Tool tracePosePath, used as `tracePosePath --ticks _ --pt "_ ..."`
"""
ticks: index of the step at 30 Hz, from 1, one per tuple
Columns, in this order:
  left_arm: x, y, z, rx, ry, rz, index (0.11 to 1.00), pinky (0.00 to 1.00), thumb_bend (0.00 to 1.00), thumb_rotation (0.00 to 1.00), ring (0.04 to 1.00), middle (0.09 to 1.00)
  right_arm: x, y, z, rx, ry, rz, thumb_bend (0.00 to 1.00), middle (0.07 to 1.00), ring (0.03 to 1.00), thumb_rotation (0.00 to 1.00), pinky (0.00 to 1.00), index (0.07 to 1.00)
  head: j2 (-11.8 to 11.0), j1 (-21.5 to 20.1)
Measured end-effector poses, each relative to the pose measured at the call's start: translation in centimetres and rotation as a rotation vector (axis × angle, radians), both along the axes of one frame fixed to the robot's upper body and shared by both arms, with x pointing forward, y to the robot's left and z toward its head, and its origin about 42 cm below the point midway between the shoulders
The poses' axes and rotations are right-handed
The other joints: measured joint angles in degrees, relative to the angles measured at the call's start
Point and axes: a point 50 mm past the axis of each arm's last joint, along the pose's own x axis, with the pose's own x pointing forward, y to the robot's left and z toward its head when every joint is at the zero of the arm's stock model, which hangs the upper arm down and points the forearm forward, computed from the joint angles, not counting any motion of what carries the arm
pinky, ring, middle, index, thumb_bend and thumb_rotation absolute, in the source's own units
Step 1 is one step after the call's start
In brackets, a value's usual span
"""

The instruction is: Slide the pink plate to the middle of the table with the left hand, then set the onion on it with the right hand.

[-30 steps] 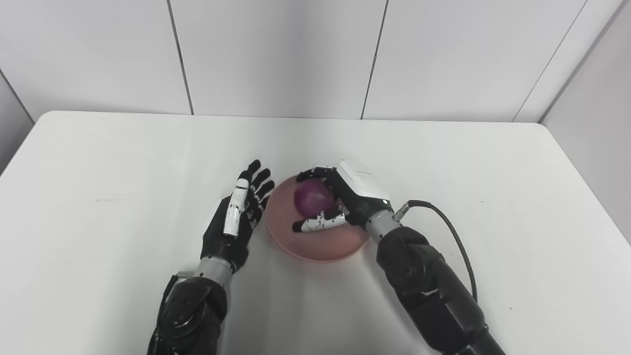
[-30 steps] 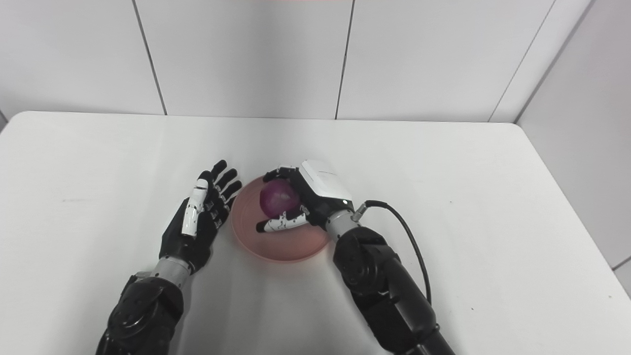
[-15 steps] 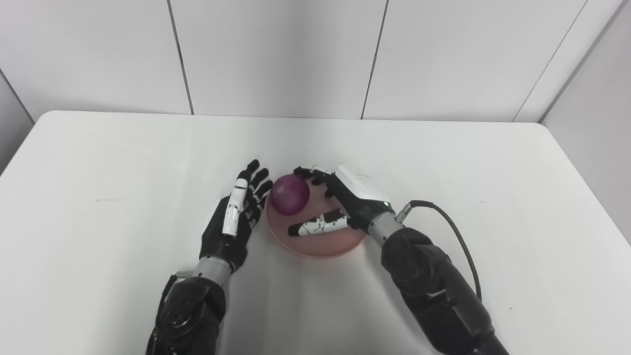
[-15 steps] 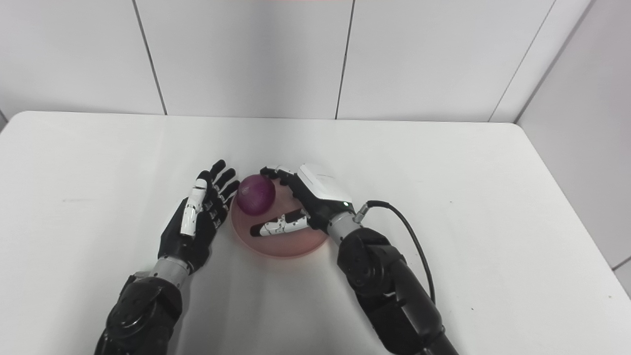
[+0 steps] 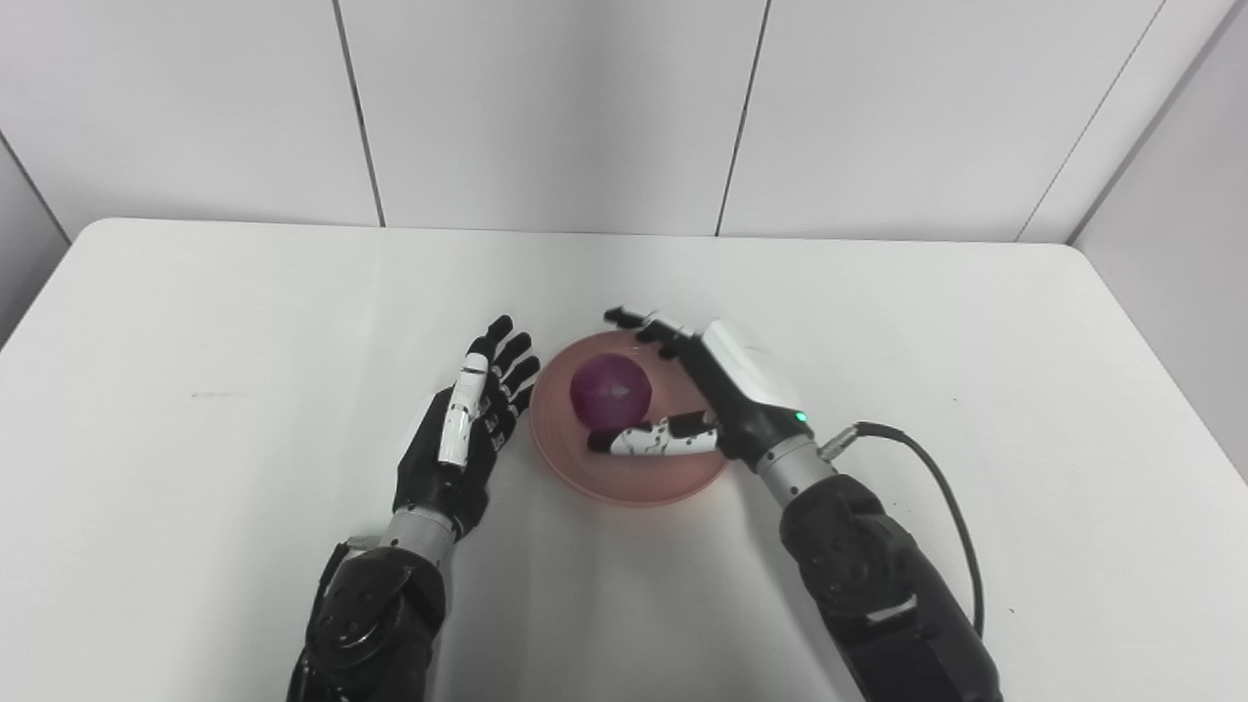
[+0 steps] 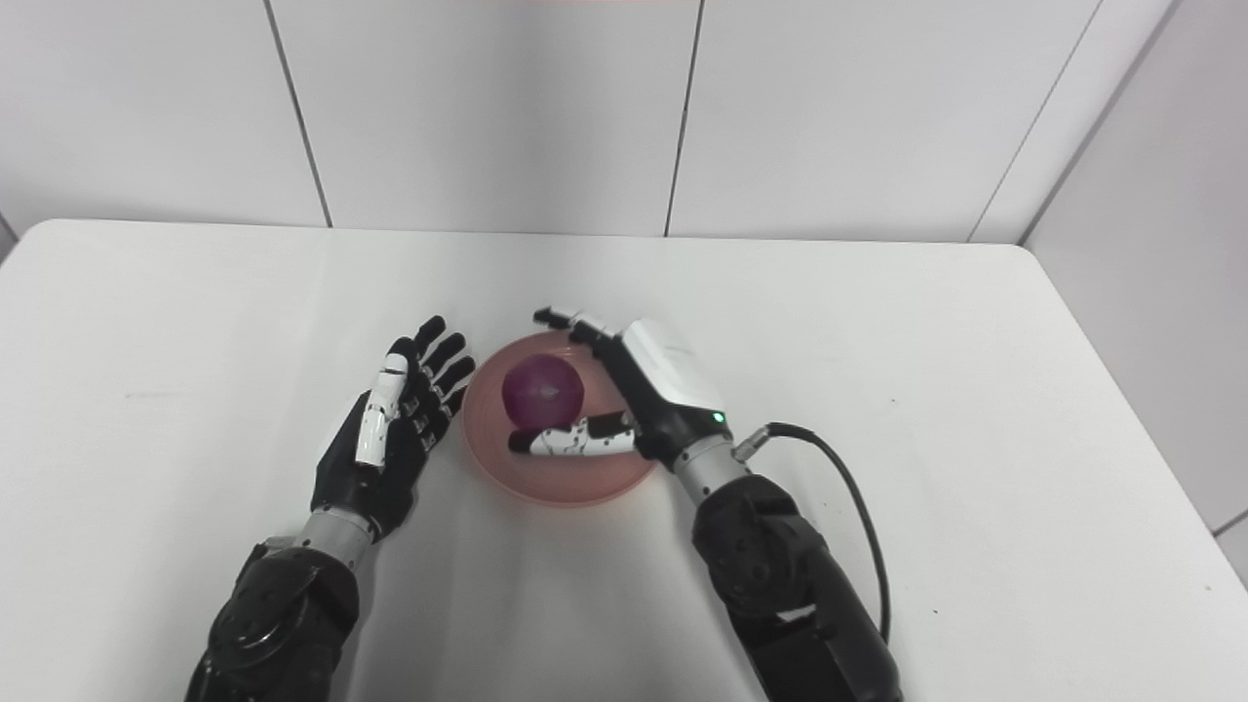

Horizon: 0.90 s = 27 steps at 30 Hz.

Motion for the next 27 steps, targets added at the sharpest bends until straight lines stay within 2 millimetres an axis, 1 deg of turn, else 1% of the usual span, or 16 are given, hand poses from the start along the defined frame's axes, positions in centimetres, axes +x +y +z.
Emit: tracePosePath --ticks 1,6,9,11,12,15,16,17,18,19,21,22,24,25,26,27 --pt "0.0 0.0 0.0 0.0 0.0 0.001 0.948 0.92 0.48 1.0 0.94 0.959 -0.1 -0.2 0.2 0.02 -0.005 -0.002 1.0 0.839 0.805 0.52 0.73 0.853 0.0 -0.09" --pt "0.0 0.0 0.0 -0.001 0.0 0.002 0.944 0.91 0.49 1.0 0.934 0.954 -0.6 -1.1 1.1 0.104 -0.032 -0.023 1.0 0.842 0.817 0.52 0.75 0.85 -0.09 -0.18" --pt "0.0 0.0 0.0 -0.001 0.0 0.002 0.947 0.92 0.48 1.0 0.94 0.958 -1.1 -1.8 1.9 0.157 -0.055 -0.034 1.0 0.829 0.807 0.54 0.74 0.851 -0.09 -0.53" --pt "0.0 0.0 0.0 -0.001 0.0 0.002 0.946 0.92 0.48 1.0 0.94 0.958 -1.5 -2.5 2.6 0.222 -0.081 -0.057 1.0 0.83 0.811 0.54 0.74 0.854 -0.09 -0.53" --pt "0.0 0.1 0.0 -0.001 0.0 0.003 0.945 0.92 0.48 1.0 0.938 0.956 -1.6 -2.7 2.9 0.25 -0.094 -0.07 1.0 0.844 0.826 0.58 0.74 0.863 -0.17 -0.61" --pt "0.0 0.1 0.0 -0.001 0.001 0.003 0.945 0.92 0.48 1.0 0.938 0.957 -2.0 -3.3 2.8 0.319 -0.094 -0.104 1.0 0.851 0.834 0.6 0.75 0.869 -0.18 -0.62" --pt "0.0 0.1 0.0 -0.001 0.0 0.003 0.945 0.92 0.49 1.0 0.939 0.957 -2.1 -3.3 2.6 0.327 -0.089 -0.108 0.99 0.85 0.829 0.65 0.75 0.872 -0.18 -0.62" --pt "0.0 0.1 0.0 -0.001 0.001 0.003 0.945 0.92 0.49 1.0 0.939 0.956 -2.3 -3.4 2.4 0.33 -0.08 -0.119 0.97 0.845 0.812 0.75 0.75 0.878 -0.35 -0.62" --pt "0.0 0.0 0.0 -0.001 0.001 0.002 0.945 0.92 0.49 1.0 0.938 0.956 -2.6 -3.6 2.2 0.33 -0.073 -0.142 0.95 0.847 0.812 0.77 0.76 0.88 -0.35 -0.62" --pt "0.0 0.0 0.0 -0.001 0.0 0.0 0.945 0.92 0.49 1.0 0.938 0.956 -3.0 -3.8 2.0 0.332 -0.061 -0.178 0.92 0.85 0.814 0.83 0.77 0.885 -0.35 -0.53" --pt "0.0 0.1 0.0 -0.001 -0.001 -0.003 0.945 0.92 0.49 1.0 0.938 0.957 -3.6 -4.2 1.5 0.346 -0.03 -0.244 0.9 0.853 0.815 0.87 0.77 0.889 -0.35 -0.53" --pt "0.0 0.1 0.0 -0.001 -0.001 -0.002 0.947 0.92 0.48 1.0 0.94 0.958 -3.7 -4.4 1.1 0.353 -0.012 -0.263 0.82 0.867 0.831 0.92 0.83 0.895 -0.35 -0.53" --pt "0.0 0.1 -0.1 -0.001 0.0 -0.001 0.946 0.92 0.49 1.0 0.94 0.958 -4.2 -4.8 0.2 0.402 0.033 -0.288 0.67 0.894 0.852 0.98 0.91 0.918 -0.44 -0.44" --pt "0.0 0.1 -0.1 -0.001 0.0 -0.001 0.946 0.92 0.49 1.0 0.94 0.958 -4.3 -4.9 -0.1 0.432 0.05 -0.289 0.63 0.902 0.86 0.99 0.93 0.925 -0.53 -0.44" --pt "0.0 0.2 -0.1 -0.001 0.0 -0.001 0.945 0.92 0.49 1.0 0.94 0.957 -4.5 -5.1 -0.5 0.481 0.077 -0.286 0.6 0.909 0.871 1.0 0.93 0.933 -0.53 -0.44" --pt "0.0 0.2 -0.1 -0.001 0.0 -0.001 0.945 0.92 0.49 1.0 0.94 0.958 -4.5 -5.2 -0.9 0.515 0.098 -0.285 0.57 0.914 0.878 1.0 0.95 0.938 -0.53 -0.44"
